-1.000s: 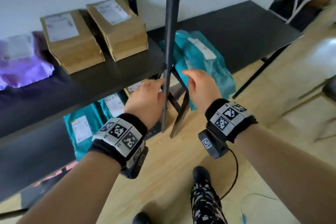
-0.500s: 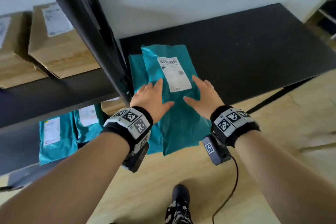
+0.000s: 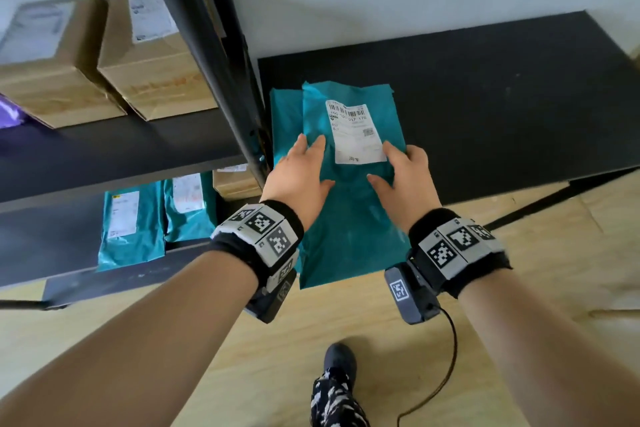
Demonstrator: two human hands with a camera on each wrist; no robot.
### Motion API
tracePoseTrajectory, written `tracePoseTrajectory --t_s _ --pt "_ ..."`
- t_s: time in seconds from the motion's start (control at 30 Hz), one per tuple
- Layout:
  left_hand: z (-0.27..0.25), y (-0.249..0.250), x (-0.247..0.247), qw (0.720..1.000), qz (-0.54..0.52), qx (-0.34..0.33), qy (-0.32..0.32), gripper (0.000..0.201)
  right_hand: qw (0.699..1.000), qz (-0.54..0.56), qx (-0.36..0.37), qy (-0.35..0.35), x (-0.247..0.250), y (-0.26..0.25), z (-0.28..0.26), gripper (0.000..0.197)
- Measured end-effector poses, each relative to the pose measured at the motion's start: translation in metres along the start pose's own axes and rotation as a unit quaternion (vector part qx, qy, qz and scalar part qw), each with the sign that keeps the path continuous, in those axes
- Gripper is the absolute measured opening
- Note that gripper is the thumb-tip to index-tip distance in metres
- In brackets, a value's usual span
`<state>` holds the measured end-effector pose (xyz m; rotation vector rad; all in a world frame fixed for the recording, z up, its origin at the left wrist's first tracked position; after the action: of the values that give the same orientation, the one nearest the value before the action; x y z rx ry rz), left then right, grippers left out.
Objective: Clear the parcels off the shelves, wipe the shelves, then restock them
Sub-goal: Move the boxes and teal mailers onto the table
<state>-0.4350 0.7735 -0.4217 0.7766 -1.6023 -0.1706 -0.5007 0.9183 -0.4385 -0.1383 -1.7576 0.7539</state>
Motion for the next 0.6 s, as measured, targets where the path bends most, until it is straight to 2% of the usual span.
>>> tracePoseTrajectory --t_s 0.17,0.33,0.47,0.6 --pt "-0.045 -0.013 0.014 0.999 -0.022 -0.029 0.007 0.067 0.998 -0.029 0.013 0.045 -0.001 -0.026 -0.050 0.059" --pt "-0.112 -0.046 0.035 0.997 -0.038 -0.062 0.011 0.067 0.996 -0.059 0.013 0.073 -0.017 -0.070 -0.122 0.060" --pt "-0.177 -0.097 0.055 0.997 -0.045 -0.063 0.011 0.068 0.994 -0.083 0.016 0.069 -0.053 -0.123 -0.184 0.056" --pt "-0.239 -0.172 0.075 0.998 -0.067 -0.017 0.002 0.068 0.994 -0.089 0.045 0.035 -0.112 -0.187 -0.227 0.054"
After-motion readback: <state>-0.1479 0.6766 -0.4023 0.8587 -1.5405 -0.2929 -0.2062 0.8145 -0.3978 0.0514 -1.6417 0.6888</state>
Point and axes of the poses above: each hand's wrist, its own z-axis towards the middle knuckle, its own x-axis out of the back of the hand, y = z × x, the point moved 4 cm from there along z, towards the middle knuckle, and after that the axes turned 8 degrees about -z, right-handed, at the moved point
